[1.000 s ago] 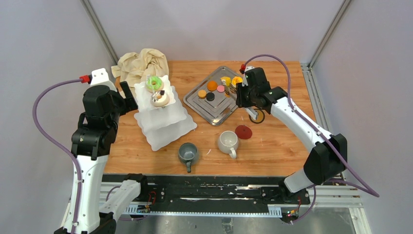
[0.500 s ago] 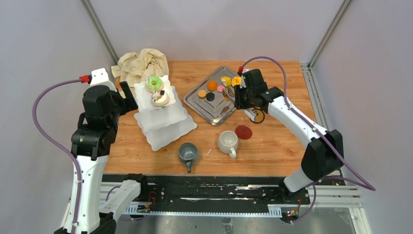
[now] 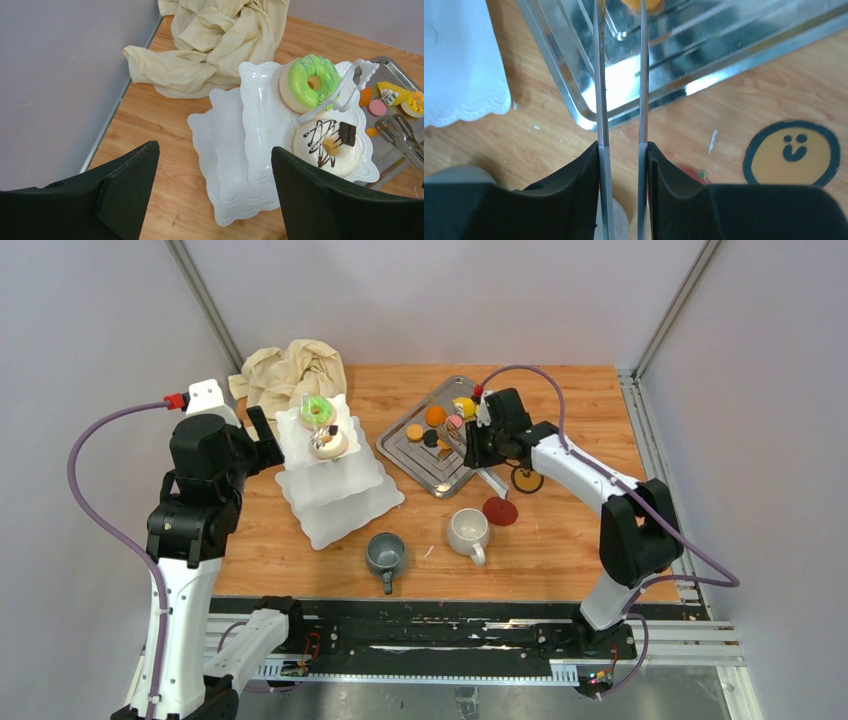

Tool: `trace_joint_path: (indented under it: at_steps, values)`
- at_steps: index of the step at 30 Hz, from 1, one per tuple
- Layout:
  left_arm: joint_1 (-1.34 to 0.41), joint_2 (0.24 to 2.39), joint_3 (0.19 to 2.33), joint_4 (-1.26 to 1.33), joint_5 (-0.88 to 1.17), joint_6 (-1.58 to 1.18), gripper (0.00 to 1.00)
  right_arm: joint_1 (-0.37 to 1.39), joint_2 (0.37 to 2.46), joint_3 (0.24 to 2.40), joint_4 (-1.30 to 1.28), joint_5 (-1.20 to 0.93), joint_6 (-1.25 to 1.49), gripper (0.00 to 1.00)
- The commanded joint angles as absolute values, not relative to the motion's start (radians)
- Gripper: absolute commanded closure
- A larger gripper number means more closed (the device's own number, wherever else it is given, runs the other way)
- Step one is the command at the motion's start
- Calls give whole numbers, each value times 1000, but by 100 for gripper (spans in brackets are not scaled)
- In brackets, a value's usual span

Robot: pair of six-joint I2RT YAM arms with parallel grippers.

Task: Serve the afternoon tea

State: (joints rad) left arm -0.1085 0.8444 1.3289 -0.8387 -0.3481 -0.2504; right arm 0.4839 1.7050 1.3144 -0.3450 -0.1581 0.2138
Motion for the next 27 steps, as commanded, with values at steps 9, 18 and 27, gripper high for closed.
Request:
trace_joint_path:
  at_steps: [9,18,27]
  values:
    - [-114,841,1329,-804,-348,-257,13,495,1515,1103,-317,-171,216,81]
    - [-114,830,1332,-811,-357,-250,13,495,1603,1210,-457,-157,193,74]
    - [-114,831,1328,-811,-358,-249,13,495,1635,1248,-486,-126,177,63]
